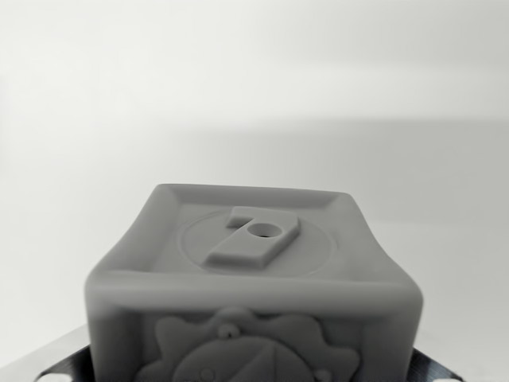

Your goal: Destack cube

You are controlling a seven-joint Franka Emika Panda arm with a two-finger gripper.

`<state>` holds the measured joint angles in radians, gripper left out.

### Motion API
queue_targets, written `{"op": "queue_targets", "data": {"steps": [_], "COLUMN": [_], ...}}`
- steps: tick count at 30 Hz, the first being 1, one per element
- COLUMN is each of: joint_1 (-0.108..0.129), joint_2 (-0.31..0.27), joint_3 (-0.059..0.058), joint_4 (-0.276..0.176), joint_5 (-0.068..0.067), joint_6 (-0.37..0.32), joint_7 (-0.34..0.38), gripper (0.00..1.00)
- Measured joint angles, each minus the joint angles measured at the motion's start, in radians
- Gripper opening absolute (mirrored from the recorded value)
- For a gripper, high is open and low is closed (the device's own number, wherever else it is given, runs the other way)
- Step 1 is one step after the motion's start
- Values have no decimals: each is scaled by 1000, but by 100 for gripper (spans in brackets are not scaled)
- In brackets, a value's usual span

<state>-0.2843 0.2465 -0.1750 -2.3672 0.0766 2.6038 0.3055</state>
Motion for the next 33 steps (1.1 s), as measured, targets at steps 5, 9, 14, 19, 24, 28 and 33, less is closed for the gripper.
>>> {"op": "queue_targets", "data": {"steps": [5, 9, 14, 19, 24, 28, 33], "joint_1": [-16, -23, -26, -31, -36, -40, -49], "joint_2": [15, 31, 82, 117, 150, 175, 206], "joint_3": [0, 1, 9, 17, 24, 31, 41], "joint_4": [11, 14, 18, 22, 28, 34, 40], "joint_5": [6, 14, 30, 44, 57, 65, 72], "joint_6": [3, 19, 59, 90, 118, 137, 162], "joint_7": [-27, -39, -50, -60, -71, -76, -82], "gripper": [0, 0, 0, 0, 0, 0, 0]}}
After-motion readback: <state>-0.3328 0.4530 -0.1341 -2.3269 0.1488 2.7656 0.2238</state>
